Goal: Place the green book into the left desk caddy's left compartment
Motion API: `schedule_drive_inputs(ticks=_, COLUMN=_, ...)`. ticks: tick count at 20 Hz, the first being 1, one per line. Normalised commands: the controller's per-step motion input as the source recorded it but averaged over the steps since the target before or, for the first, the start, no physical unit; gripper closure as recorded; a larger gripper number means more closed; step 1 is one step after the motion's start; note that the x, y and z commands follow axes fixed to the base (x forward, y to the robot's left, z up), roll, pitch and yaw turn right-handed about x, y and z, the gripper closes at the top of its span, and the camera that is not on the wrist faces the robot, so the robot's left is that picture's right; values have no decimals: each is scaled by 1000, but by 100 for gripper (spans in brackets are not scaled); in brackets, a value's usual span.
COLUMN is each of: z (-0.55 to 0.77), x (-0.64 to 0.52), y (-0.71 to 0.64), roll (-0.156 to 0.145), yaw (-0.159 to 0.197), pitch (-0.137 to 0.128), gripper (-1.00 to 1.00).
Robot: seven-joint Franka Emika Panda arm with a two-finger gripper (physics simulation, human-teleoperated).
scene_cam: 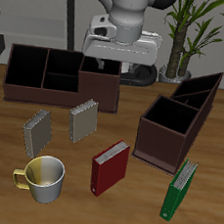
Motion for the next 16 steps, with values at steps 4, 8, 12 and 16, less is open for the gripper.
schedule_drive_inputs(ticks=4, z=14, x=115, y=152, roll=-14, yaw=16, pitch=-26, gripper=-100)
schedule_drive_inputs(ticks=8, z=57, x=250, y=276, roll=-6, yaw=-8, pitch=-13, gripper=-100)
schedule_drive_inputs(ticks=12, z=138, x=352, y=466, roll=19, yaw=-30, pitch=-22, gripper=-100)
schedule_drive_inputs(ticks=16, z=180, x=225, y=461, roll=33, yaw=8, pitch=-32, gripper=-100)
